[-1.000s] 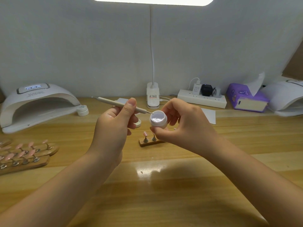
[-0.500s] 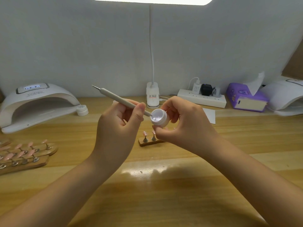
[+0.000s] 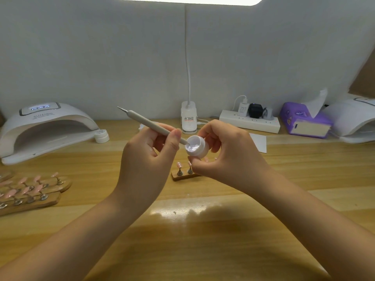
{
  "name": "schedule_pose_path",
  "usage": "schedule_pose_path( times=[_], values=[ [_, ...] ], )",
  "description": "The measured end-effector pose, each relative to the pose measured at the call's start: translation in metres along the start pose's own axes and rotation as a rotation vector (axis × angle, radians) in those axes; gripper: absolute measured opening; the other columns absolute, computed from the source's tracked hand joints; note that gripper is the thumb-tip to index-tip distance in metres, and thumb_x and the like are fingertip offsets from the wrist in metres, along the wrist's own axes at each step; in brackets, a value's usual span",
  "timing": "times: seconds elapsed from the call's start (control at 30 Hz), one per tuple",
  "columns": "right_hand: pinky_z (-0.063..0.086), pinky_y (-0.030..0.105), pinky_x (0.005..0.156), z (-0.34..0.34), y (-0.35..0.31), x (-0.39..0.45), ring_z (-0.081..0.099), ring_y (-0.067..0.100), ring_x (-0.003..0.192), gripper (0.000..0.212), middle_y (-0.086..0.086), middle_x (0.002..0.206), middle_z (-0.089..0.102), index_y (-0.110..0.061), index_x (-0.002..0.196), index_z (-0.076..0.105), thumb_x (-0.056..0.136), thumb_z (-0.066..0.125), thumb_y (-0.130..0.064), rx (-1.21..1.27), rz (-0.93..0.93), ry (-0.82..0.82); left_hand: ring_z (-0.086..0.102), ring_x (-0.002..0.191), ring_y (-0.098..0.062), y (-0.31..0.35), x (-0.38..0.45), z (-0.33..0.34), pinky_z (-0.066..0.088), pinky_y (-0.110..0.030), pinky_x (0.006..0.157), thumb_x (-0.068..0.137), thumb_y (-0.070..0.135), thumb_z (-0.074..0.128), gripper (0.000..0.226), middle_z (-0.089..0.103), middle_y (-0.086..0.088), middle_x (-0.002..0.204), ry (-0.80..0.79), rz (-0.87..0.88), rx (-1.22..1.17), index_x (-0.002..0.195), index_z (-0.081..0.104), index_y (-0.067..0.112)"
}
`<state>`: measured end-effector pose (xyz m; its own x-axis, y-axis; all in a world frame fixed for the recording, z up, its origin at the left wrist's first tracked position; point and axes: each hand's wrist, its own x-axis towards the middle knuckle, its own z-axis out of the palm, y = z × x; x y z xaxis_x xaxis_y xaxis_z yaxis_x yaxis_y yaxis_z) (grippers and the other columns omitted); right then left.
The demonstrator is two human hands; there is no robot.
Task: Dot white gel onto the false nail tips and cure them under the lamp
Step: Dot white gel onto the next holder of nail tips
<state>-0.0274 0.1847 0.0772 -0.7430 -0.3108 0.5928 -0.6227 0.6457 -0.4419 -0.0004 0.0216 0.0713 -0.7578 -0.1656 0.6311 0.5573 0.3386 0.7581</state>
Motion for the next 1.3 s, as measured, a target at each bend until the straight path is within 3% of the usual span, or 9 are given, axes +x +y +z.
schedule_pose_path(
  times=[0.23, 0.63, 0.87, 1.07, 1.2, 1.3],
  values=[
    [0.050, 0.037, 0.066, 0.000, 0.000, 0.000, 0.053, 0.012, 0.073, 0.040, -0.007, 0.080, 0.058, -0.019, 0.094, 0.059, 0.066, 0.080, -0.040, 0.001, 0.014, -0.008, 0.060, 0.064, -0.005, 0.005, 0.002, -0.002, 0.045, -0.012, 0.055, 0.090, 0.037, 0.057, 0.012, 0.066, 0.006, 0.075, 0.016, -0.007, -0.012, 0.085, 0.064, 0.029],
    [0.050, 0.035, 0.065, 0.001, -0.001, -0.001, 0.052, 0.011, 0.072, 0.038, -0.007, 0.080, 0.057, -0.019, 0.093, 0.058, 0.067, 0.079, -0.038, 0.003, 0.007, -0.014, 0.060, 0.067, -0.014, 0.002, 0.001, 0.000, 0.046, -0.022, 0.058, 0.091, 0.033, 0.060, 0.009, 0.065, 0.003, 0.073, -0.002, -0.042, 0.023, 0.082, 0.064, 0.033],
    [0.051, 0.036, 0.067, 0.000, -0.001, -0.001, 0.053, 0.013, 0.075, 0.040, -0.006, 0.083, 0.059, -0.019, 0.095, 0.059, 0.068, 0.079, -0.039, 0.008, 0.019, -0.025, 0.060, 0.065, -0.002, 0.007, 0.004, -0.003, 0.046, -0.011, 0.057, 0.089, 0.043, 0.056, 0.020, 0.066, 0.010, 0.072, 0.050, -0.061, -0.009, 0.083, 0.065, 0.025],
    [0.050, 0.034, 0.068, 0.002, -0.003, -0.002, 0.053, 0.011, 0.075, 0.038, -0.007, 0.083, 0.060, -0.019, 0.096, 0.059, 0.069, 0.079, -0.038, 0.012, 0.023, -0.029, 0.053, 0.056, 0.000, 0.003, 0.012, -0.007, 0.043, -0.014, 0.053, 0.084, 0.052, 0.060, 0.034, 0.060, 0.011, 0.058, 0.120, -0.336, -0.209, 0.078, 0.067, 0.020],
    [0.048, 0.030, 0.063, 0.003, -0.004, -0.003, 0.053, 0.010, 0.071, 0.035, -0.008, 0.079, 0.060, -0.018, 0.093, 0.059, 0.071, 0.078, -0.039, 0.045, 0.017, -0.012, 0.051, 0.054, -0.006, -0.005, 0.014, -0.005, 0.039, -0.026, 0.056, 0.085, 0.050, 0.062, 0.033, 0.057, 0.010, 0.058, 0.076, -0.563, -0.318, 0.078, 0.069, 0.018],
    [0.048, 0.029, 0.063, 0.003, -0.004, -0.003, 0.052, 0.010, 0.071, 0.036, -0.008, 0.079, 0.060, -0.018, 0.092, 0.059, 0.071, 0.078, -0.040, 0.046, 0.018, -0.008, 0.050, 0.053, -0.007, -0.008, 0.014, -0.003, 0.037, -0.028, 0.056, 0.085, 0.050, 0.064, 0.032, 0.056, 0.009, 0.057, 0.056, -0.647, -0.352, 0.073, 0.069, 0.021]
  ],
)
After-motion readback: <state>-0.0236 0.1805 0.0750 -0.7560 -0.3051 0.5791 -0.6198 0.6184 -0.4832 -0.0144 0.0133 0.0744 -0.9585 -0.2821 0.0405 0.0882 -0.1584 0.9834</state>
